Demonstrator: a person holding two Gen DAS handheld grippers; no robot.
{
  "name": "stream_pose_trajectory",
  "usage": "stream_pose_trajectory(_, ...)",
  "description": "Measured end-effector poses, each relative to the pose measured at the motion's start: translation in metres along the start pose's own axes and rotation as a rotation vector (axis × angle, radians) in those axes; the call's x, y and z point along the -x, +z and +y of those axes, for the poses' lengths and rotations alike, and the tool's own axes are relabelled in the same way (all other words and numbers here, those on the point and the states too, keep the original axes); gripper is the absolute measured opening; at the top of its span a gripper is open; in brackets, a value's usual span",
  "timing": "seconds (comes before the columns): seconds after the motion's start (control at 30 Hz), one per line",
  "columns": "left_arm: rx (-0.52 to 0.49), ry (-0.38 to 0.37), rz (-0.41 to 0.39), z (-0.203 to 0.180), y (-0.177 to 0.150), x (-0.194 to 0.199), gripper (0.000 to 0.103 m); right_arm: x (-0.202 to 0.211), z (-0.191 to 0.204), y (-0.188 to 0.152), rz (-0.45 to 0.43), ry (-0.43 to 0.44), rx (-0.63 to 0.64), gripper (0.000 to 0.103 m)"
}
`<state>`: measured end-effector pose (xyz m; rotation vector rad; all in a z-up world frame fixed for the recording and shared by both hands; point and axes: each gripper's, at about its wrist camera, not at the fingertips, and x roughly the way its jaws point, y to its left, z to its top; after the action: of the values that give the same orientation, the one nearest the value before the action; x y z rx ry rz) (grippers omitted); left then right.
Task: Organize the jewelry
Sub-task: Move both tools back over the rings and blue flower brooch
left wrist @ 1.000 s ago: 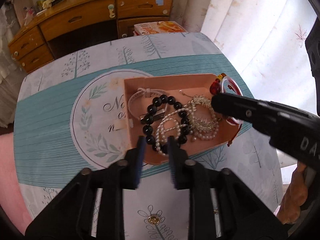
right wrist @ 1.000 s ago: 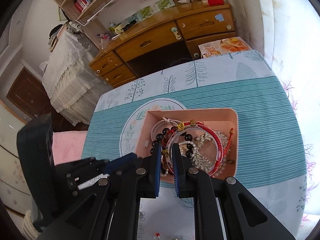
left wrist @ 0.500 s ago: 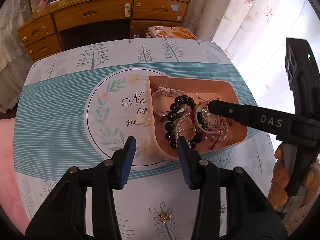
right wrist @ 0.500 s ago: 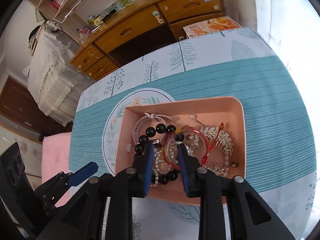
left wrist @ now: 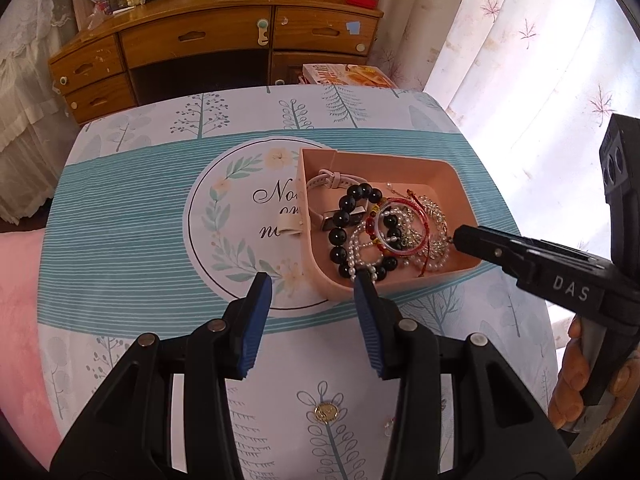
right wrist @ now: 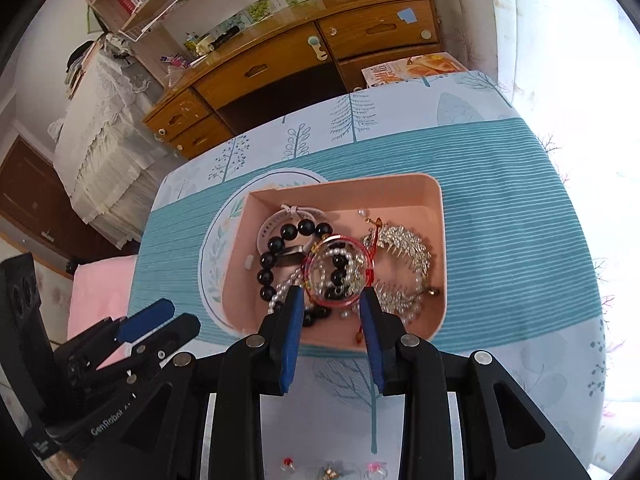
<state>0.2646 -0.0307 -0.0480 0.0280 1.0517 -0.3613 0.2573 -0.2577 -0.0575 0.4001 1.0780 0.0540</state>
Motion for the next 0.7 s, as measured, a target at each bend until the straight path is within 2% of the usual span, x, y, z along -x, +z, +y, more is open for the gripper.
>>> stream_pose_trajectory(0.37, -0.066, 0.03, -0.099, -0.015, -0.032, 0.058, 0.039, 0.05, 0.012, -0.053, -0.049, -0.019, 0.089, 0.029)
stream_pose_trajectory(0.7, -0.113, 0.086, -0.184, -0.014, -0.092, 0.105, 0.04, 0.096, 0.016, -0.13, -0.093, -0.021, 0.153, 0.029)
